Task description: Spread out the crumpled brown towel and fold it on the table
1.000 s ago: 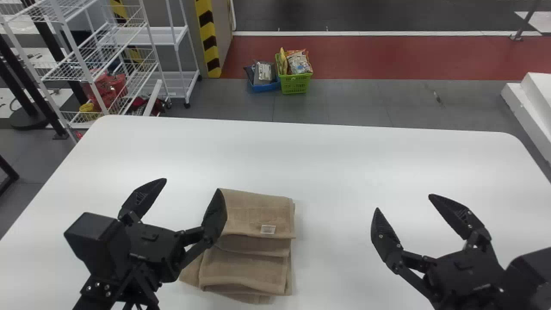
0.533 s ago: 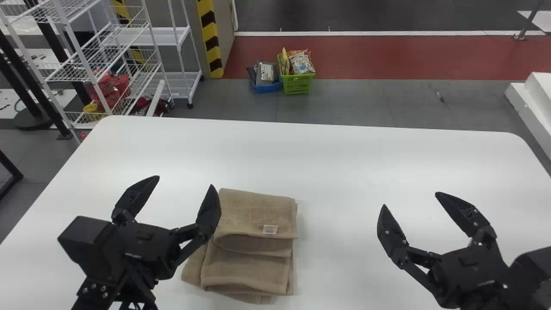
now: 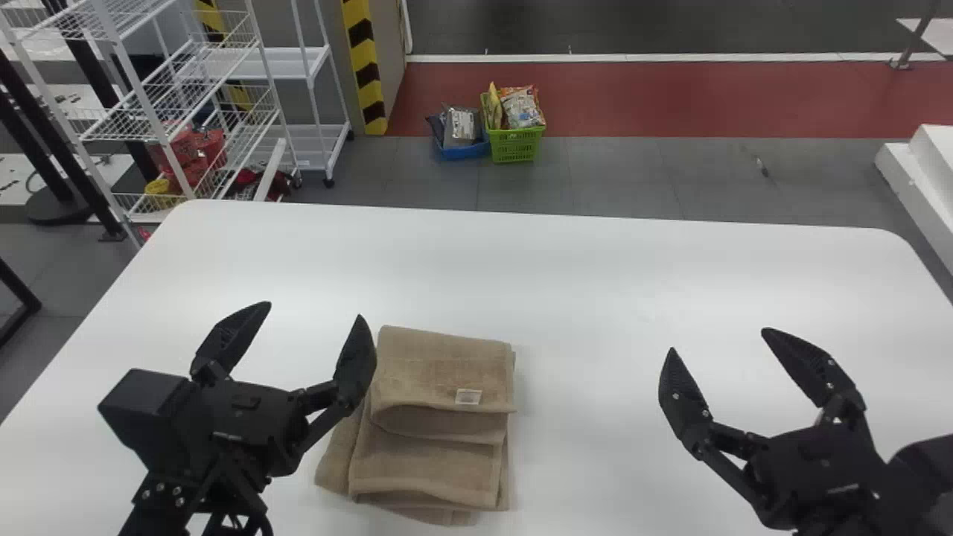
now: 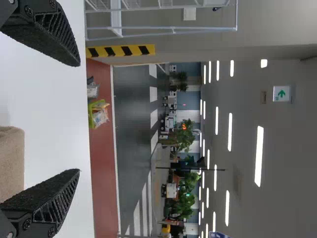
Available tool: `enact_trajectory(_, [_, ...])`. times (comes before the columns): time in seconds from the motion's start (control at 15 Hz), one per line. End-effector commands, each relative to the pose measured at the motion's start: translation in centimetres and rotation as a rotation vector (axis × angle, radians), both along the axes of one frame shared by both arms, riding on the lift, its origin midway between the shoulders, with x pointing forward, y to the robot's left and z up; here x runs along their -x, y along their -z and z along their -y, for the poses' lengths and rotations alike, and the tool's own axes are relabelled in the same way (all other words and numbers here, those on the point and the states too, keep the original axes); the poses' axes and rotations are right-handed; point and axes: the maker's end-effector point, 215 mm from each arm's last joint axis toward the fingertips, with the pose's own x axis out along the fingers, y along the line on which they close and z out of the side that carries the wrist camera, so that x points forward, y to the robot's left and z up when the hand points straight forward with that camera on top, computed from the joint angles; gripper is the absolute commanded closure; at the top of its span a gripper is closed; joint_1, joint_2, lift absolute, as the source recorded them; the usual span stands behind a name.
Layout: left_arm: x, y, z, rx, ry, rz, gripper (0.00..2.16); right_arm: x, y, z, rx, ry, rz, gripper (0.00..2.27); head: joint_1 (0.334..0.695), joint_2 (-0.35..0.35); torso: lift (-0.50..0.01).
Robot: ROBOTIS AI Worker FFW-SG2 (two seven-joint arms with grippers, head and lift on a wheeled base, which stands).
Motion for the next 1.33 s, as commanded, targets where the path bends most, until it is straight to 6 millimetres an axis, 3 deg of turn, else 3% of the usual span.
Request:
enact_trajectory(0.0, [0.0, -0.2, -0.2, 0.005, -0.002, 0.007, 0.05, 0.0, -0.2, 0.0, 0.000, 0.001, 0.009, 0.10, 0.695, 0.059, -0.127])
enact_trajectory(0.87, [0.1, -1.4, -0.5, 0.012, -0.003, 0.060, 0.05, 0.1, -1.4, 0.7, -0.013, 0.010, 0.062, 0.10, 0.695, 0.060, -0.127])
enact_trajectory(1.27, [0.0, -0.9, -0.5, 0.010, -0.002, 0.055, 0.05, 0.0, -1.8, 0.7, -0.011, 0.010, 0.074, 0.10, 0.695, 0.055, -0.127])
